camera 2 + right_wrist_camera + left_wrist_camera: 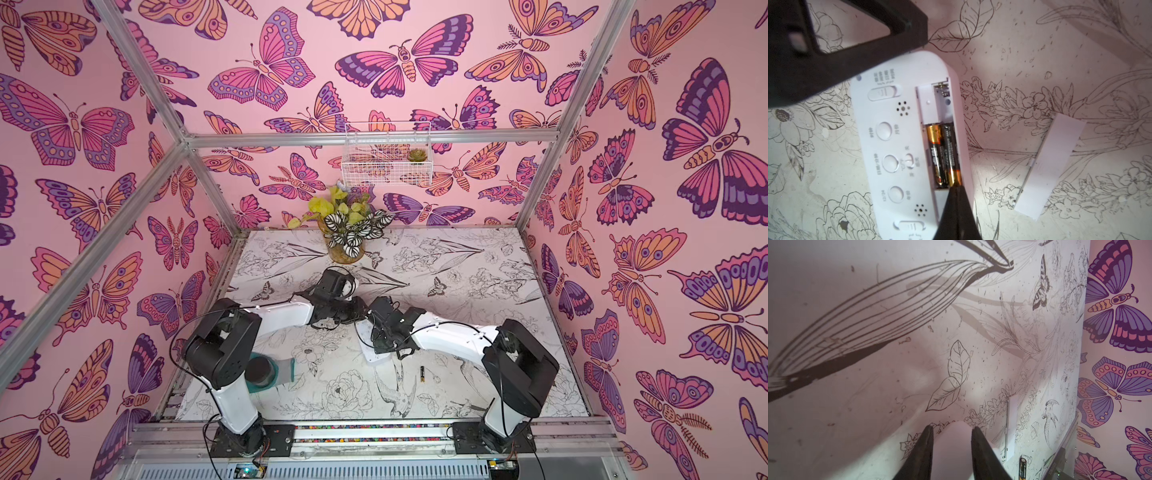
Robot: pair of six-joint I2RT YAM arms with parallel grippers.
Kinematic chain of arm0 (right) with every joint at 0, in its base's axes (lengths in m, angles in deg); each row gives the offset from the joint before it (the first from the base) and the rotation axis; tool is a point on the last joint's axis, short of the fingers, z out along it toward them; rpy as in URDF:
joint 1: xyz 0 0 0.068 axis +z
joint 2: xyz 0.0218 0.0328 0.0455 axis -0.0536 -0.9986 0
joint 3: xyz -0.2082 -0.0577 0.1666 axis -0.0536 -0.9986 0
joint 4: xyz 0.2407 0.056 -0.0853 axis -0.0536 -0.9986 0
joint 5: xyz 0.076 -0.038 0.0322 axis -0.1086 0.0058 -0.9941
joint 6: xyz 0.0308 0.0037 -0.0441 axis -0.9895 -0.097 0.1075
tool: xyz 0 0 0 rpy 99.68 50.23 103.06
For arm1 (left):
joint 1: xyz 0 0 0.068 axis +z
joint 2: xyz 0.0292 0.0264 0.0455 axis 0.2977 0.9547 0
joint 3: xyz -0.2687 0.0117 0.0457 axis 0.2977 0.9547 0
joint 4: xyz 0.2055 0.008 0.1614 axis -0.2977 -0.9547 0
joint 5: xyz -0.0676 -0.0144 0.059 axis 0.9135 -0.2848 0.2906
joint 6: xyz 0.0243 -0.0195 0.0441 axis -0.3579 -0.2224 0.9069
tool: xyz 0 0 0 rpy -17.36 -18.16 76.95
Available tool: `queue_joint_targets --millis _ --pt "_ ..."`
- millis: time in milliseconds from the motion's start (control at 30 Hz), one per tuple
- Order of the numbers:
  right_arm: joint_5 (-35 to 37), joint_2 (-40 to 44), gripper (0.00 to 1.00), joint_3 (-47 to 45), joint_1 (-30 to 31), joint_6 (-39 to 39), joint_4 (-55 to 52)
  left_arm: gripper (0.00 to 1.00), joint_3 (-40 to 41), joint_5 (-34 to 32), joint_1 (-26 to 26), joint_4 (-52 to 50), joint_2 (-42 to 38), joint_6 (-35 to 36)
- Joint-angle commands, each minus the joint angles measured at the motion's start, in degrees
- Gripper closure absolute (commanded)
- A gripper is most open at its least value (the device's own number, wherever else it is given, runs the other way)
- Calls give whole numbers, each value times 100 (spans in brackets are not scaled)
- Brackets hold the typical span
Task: Insert the battery into the alarm
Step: Install the battery in the alarm.
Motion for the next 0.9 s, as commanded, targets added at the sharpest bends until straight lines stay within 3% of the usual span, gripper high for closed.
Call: queue_joint_targets --millis 0,867 --pt "147 -238 100 117 31 -53 -119 65 -55 263 -45 -77 87 131" --pt "771 -533 100 522 33 -53 4 65 367 314 -291 -34 -126 111"
